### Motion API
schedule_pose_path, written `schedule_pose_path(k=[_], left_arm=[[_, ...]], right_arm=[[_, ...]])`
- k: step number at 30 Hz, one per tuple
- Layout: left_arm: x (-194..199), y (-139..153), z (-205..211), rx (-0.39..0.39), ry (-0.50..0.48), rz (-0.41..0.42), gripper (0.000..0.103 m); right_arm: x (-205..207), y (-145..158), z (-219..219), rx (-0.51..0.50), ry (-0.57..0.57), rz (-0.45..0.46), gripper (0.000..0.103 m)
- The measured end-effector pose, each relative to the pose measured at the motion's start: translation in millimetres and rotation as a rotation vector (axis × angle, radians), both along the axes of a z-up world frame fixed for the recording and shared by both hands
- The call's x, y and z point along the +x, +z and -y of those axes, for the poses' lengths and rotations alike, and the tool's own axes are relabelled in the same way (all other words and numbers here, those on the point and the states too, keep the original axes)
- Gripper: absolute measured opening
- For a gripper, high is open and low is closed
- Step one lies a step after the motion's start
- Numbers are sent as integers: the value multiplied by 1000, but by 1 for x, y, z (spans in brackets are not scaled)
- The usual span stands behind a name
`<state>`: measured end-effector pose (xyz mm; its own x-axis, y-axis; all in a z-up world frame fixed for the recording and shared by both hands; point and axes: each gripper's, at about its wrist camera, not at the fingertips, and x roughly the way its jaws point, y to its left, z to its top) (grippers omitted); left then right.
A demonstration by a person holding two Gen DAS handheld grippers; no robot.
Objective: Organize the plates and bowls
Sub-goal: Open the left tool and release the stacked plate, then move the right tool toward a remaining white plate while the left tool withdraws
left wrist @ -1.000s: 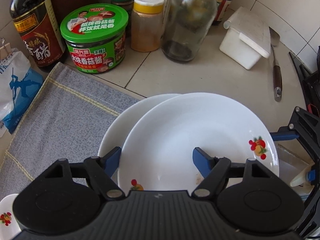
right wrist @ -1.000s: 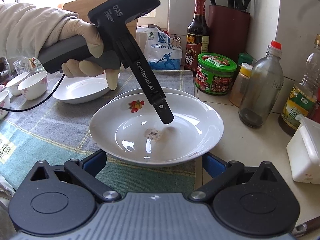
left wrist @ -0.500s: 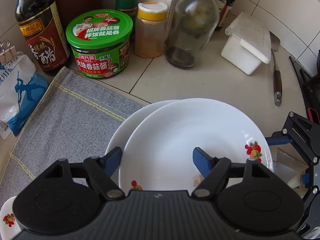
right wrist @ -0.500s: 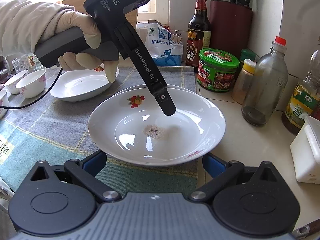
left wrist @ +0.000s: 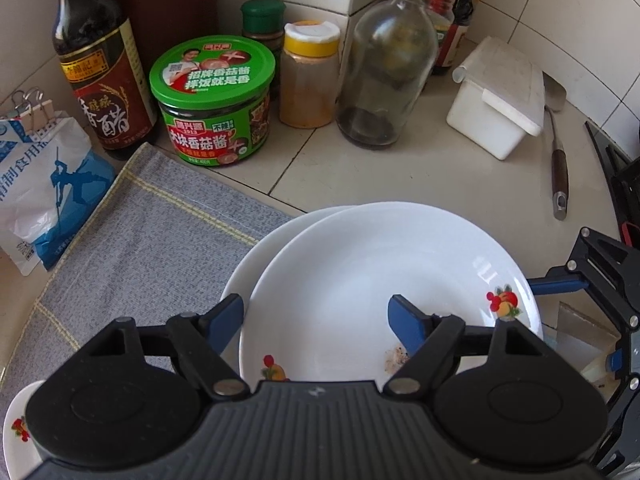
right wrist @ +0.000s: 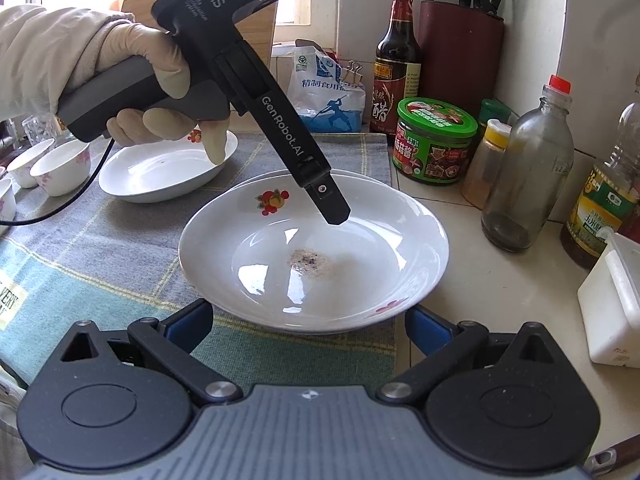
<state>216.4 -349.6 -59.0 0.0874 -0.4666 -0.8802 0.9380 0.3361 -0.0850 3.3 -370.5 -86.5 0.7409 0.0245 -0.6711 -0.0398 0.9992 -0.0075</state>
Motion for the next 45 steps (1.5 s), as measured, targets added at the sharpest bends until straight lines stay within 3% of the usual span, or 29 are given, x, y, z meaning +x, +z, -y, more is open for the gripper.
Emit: schedule_pose_path(k=[11, 17, 21, 24, 28, 37, 42, 45], left_arm=[[-22, 28, -28, -101, 89, 68, 80], [-62, 47, -66, -229, 185, 173, 87], [-81, 48, -97, -277, 310, 183, 91], [-91, 44, -121, -267, 403, 224, 91], [-104, 37, -153, -196, 471, 330, 94], [-89, 13, -226, -166, 652, 268, 94], [-74, -13, -246, -169, 673, 212, 94], [-67, -23, -249, -176, 662, 222, 94]], right_arm=[[-1, 1, -1, -8, 6, 2, 103], [-13, 6, -2, 49, -48, 40, 103], [-15, 6, -2, 115, -79, 63, 103], [-11, 7, -3, 137, -85, 71, 103], [1, 12, -11, 152, -53, 84, 103], [30, 31, -59, 87, 15, 96, 103], [38, 39, -78, 61, -3, 78, 103], [38, 44, -90, 34, -35, 62, 103]])
